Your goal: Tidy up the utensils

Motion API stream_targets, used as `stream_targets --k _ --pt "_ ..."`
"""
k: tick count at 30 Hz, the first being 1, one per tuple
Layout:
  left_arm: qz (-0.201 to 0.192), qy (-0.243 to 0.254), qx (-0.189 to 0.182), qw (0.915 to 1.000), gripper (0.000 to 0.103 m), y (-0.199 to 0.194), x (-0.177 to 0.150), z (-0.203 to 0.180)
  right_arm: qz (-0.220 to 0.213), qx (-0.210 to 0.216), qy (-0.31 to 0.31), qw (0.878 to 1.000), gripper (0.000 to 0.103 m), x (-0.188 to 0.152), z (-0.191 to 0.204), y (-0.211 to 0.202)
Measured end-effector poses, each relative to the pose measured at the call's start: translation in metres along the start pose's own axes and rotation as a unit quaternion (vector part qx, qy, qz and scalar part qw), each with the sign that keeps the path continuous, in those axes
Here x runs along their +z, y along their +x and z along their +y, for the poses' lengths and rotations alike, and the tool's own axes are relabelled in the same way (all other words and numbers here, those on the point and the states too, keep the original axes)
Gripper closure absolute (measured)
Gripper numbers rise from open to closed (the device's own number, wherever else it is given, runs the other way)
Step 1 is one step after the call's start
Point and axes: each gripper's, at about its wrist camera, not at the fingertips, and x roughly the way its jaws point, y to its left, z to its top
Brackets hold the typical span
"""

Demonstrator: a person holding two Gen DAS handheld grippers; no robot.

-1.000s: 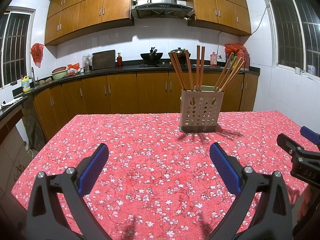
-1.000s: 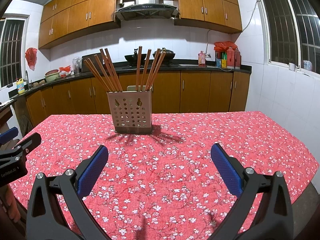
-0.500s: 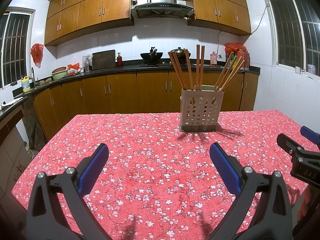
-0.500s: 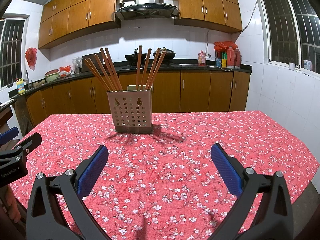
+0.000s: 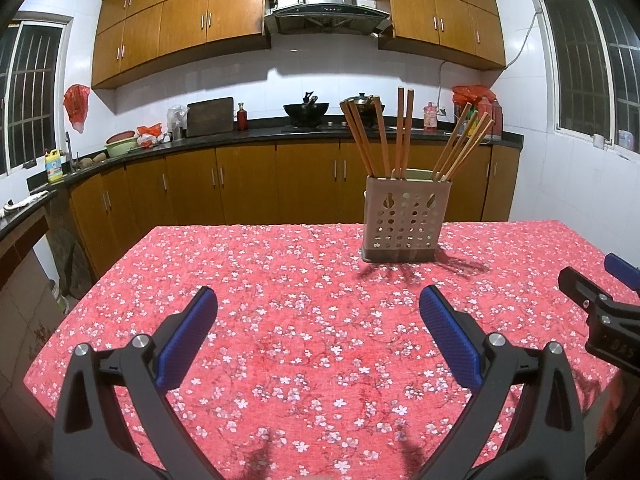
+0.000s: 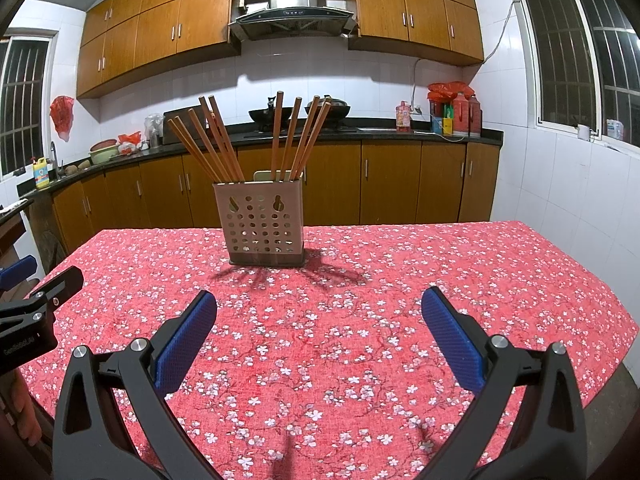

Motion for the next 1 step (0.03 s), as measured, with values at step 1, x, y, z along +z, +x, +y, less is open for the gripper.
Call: stream_targets --k 1 --pt "0.001 -0.001 0.0 1.0 0.004 -0.0002 -0.0001 0.0004 0.0 0.0 0.0 1.0 0.002 0.0001 -0.0002 0.0001"
